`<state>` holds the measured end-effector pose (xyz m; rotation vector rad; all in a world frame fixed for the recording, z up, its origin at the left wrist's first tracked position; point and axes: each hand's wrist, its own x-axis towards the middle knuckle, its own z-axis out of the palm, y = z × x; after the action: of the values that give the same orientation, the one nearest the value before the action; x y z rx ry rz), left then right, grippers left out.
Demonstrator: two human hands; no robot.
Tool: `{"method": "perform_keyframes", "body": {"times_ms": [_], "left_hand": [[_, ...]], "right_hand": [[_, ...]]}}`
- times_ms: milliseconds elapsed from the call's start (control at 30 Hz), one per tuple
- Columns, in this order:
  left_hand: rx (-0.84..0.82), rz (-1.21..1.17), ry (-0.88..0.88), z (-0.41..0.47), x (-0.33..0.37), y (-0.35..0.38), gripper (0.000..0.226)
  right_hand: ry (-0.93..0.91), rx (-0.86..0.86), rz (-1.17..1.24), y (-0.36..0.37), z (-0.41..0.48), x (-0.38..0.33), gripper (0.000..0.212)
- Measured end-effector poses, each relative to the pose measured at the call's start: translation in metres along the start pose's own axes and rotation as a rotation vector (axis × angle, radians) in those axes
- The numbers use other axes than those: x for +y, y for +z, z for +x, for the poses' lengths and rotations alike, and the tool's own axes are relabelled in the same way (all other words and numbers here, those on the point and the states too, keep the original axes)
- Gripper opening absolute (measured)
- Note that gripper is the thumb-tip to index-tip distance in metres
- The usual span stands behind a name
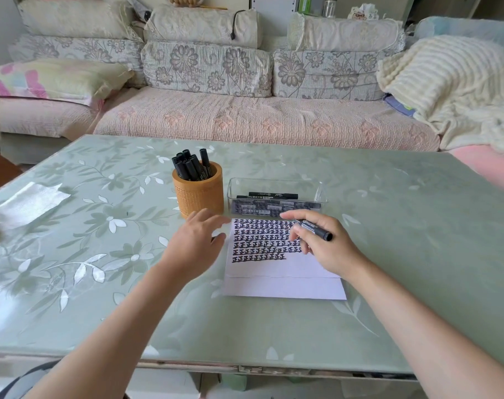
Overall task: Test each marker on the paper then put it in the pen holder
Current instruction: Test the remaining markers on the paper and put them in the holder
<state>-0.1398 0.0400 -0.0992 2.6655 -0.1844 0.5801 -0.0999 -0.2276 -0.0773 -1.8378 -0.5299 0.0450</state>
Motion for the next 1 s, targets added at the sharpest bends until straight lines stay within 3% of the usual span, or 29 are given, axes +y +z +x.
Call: {"method": "perform_keyframes", "body": {"times_ms": [167, 300, 467, 800, 1000], "left_hand": [[-0.106, 0.059, -0.075, -0.002, -0.008, 0.002, 0.030], [-0.166, 0.058, -0.127, -0.001, -0.011, 0.001, 0.017], [-0.017, -0.062, -0.079, 0.001, 0.003, -0.009, 0.008], [0.029, -0.164, 0.014, 0.001, 0.014, -0.011, 0.017], [0.008, -0.181, 0.063, 0.001, 0.017, -0.008, 0.013]], "right_hand": [[0.069, -0.140, 0.002, 0.000, 0.007, -0.004, 0.061], [0.123, -0.159, 0.038, 0.003, 0.010, -0.004, 0.050], [0.087, -0.175, -0.153, 0.002, 0.013, -0.010, 0.033], [-0.014, 0.000, -0.408, 0.010, 0.016, -0.005, 0.019], [-0.055, 0.001, -0.463, 0.016, 0.017, -0.005, 0.020]]}}
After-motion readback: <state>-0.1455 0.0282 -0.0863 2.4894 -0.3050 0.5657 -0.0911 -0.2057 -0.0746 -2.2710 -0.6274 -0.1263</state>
